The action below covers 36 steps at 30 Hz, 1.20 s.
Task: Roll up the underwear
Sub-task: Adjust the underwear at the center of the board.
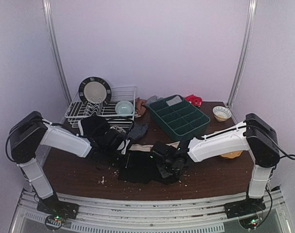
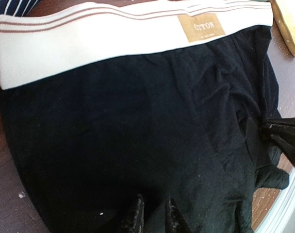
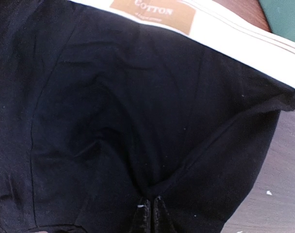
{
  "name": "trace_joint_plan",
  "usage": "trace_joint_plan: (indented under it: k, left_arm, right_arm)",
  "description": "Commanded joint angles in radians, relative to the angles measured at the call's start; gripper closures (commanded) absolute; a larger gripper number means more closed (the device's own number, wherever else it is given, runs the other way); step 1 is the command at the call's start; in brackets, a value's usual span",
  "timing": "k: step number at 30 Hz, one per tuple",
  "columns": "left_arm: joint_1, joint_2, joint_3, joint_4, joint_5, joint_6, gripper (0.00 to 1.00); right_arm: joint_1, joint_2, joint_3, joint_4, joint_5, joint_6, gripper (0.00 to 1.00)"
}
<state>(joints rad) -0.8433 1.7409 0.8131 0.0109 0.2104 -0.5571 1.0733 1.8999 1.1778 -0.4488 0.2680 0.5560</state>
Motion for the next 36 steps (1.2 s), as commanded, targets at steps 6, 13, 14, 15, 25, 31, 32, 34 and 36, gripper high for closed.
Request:
trace_joint_plan:
  k: [6,13,14,15,25,31,32,34,36]
  left_arm:
    - [-0.018,-0.015,-0.044,-0.084,0.001,0.022,0.87]
    - [-0.038,-0.004,-0.044,-0.089,-0.011,0.023,0.89]
    - [-0.042,-0.005,-0.043,-0.091,-0.011,0.023,0.89]
    - [-0.046,-0.01,-0.044,-0.093,-0.011,0.024,0.87]
    - [-0.115,-0.158,-0.008,-0.235,-0.073,0.052,0.19]
    - [-0.158,-0.432,-0.074,-0.387,-0.245,-0.027,0.02]
    - [-0.158,-0.488,-0.102,-0.404,-0.273,-0.052,0.02]
    - [-0.158,-0.592,-0.171,-0.427,-0.331,-0.103,0.02]
    - [-0.158,-0.663,-0.24,-0.419,-0.353,-0.135,0.02]
  right_arm:
    - [0.0,-0.357,-0.253,0.038,0.097,0.111,1.0]
    - [-0.004,-0.541,-0.44,-0.048,0.214,0.285,1.0]
    - [-0.005,-0.567,-0.464,-0.066,0.231,0.32,1.0]
    - [-0.005,-0.595,-0.488,-0.082,0.245,0.349,1.0]
    - [0.006,-0.787,-0.545,-0.155,0.211,0.373,0.5]
    - [0.041,-0.706,-0.437,-0.017,0.124,0.245,0.5]
    - [0.046,-0.672,-0.41,0.0,0.117,0.23,0.5]
    - [0.053,-0.605,-0.367,0.046,0.097,0.209,0.5]
    - [0.058,-0.547,-0.337,0.111,0.058,0.184,0.51]
